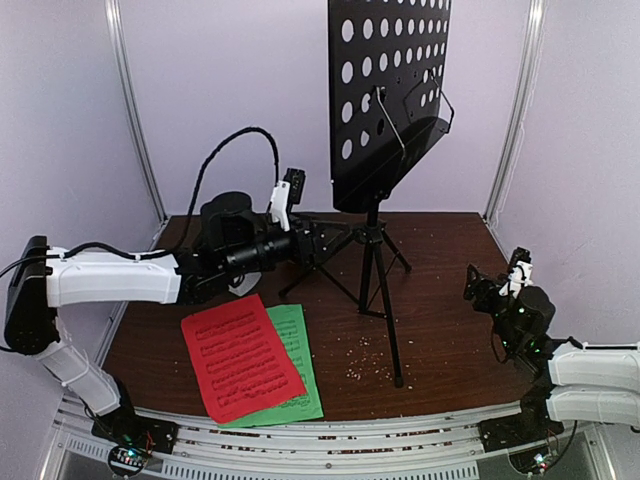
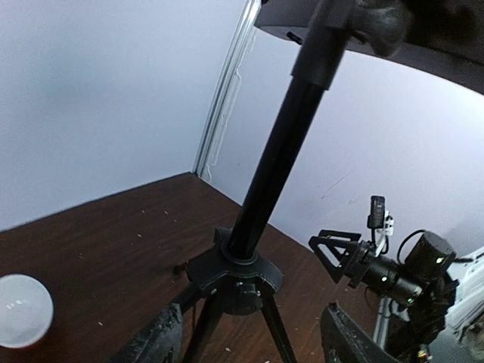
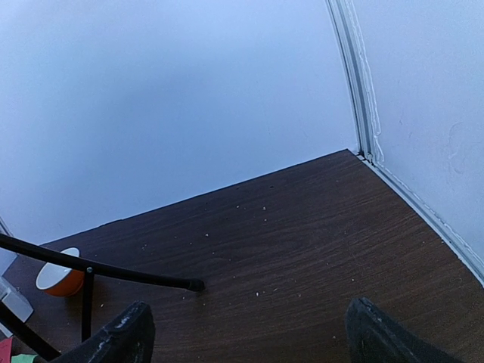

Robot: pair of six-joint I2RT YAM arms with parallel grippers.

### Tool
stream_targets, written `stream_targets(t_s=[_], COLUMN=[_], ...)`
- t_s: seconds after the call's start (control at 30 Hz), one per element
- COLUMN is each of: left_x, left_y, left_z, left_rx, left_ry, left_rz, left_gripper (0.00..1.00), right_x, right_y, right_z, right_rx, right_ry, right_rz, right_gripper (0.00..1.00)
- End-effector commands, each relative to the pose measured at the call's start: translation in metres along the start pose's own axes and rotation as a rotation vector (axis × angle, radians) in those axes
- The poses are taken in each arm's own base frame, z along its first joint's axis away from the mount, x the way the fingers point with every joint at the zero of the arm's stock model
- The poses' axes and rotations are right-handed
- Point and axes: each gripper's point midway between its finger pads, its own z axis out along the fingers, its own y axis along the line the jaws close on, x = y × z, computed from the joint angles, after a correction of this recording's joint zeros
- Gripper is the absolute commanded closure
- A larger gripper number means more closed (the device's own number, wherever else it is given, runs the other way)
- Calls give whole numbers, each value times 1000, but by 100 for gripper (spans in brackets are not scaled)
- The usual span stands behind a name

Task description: Pack up the instrument practice props

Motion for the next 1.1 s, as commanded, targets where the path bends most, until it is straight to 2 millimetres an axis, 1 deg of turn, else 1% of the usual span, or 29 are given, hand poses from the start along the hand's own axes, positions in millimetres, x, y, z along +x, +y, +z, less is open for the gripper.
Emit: stream_targets(t_s=[0.0,0.07,0.13,0.17,0.3,0.37,0.43,0.53,0.6,0.73,0.83,1.0,1.07], left_x=[-7,2,13,16,28,29,29,24,20,22,19,16,18], left_y=[-14,-18,-14,-13,-15,-18,-15,-2,3,1,-4,-6,-7], left_z=[2,7,12,15,20,22,25,26,27,33,34,38,41], left_rx=[-15,-12,-22,-25,-45,-53,-88,-180,-221,-209,-202,-195,-191], left_ry=[7,42,79,95,100,91,85,69,58,60,37,8,13], left_rz=[317,430,490,508,595,642,680,698,696,711,708,721,730], left_gripper=[35,40,46,46,41,36,34,32,32,32,31,31,34], right_x=[-13,-13,-13,-13,-16,-17,-17,-16,-16,-14,-13,-13,-13], right_y=[3,2,2,2,2,3,3,3,4,6,7,7,8], right_z=[-1,-1,-1,-2,-3,-3,-3,-3,-3,-2,-1,-1,-2], right_rx=[-12,-10,-10,-11,-14,-15,-18,-18,-19,-31,-34,-37,-43], right_ry=[-45,-50,-51,-52,-59,-61,-61,-59,-55,-49,-44,-45,-43], right_rz=[32,31,28,27,28,30,31,31,33,38,40,46,52], right_gripper=[11,11,10,10,10,10,10,10,10,10,16,20,25])
